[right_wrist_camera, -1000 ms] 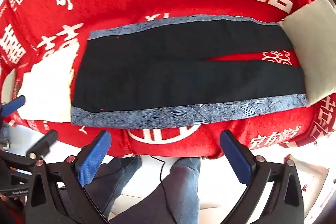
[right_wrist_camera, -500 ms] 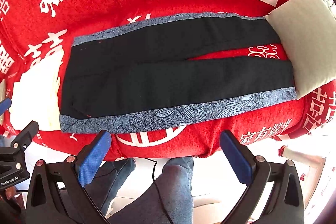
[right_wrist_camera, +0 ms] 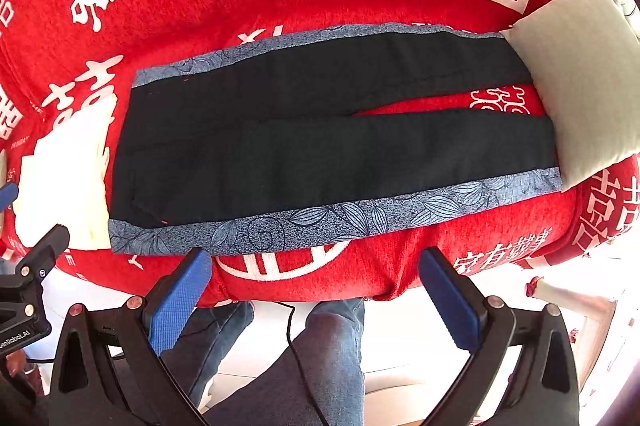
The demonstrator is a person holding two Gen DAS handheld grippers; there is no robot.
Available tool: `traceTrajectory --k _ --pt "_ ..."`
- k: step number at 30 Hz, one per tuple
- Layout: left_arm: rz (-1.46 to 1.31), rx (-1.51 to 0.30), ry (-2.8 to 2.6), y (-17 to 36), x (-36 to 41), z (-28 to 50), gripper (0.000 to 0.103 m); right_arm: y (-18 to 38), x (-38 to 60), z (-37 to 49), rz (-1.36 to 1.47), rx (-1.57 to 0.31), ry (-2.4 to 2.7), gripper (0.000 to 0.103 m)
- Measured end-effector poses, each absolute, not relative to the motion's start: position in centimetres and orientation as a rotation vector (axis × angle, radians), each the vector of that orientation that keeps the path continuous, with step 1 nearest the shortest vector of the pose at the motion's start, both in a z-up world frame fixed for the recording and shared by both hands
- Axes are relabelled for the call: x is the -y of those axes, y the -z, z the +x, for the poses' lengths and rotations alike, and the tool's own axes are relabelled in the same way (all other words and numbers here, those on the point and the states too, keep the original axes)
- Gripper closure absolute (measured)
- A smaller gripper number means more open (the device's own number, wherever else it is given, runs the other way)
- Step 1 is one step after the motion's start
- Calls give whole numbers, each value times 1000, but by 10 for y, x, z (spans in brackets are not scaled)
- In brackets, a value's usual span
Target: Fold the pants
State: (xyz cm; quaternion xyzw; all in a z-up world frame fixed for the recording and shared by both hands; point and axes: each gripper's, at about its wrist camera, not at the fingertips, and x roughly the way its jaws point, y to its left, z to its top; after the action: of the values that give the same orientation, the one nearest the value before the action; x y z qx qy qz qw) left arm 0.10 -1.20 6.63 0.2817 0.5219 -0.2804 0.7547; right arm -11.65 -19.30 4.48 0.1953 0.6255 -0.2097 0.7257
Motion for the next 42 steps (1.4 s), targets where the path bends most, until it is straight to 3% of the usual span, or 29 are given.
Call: traceTrajectory --k 25,42 --pt "635 -1120 591 -66 24 -4 0 -48 201 -125 423 -1347 468 0" --pt "429 -1239 350 -68 44 -15 0 -39 240 -128 360 -1376 321 0"
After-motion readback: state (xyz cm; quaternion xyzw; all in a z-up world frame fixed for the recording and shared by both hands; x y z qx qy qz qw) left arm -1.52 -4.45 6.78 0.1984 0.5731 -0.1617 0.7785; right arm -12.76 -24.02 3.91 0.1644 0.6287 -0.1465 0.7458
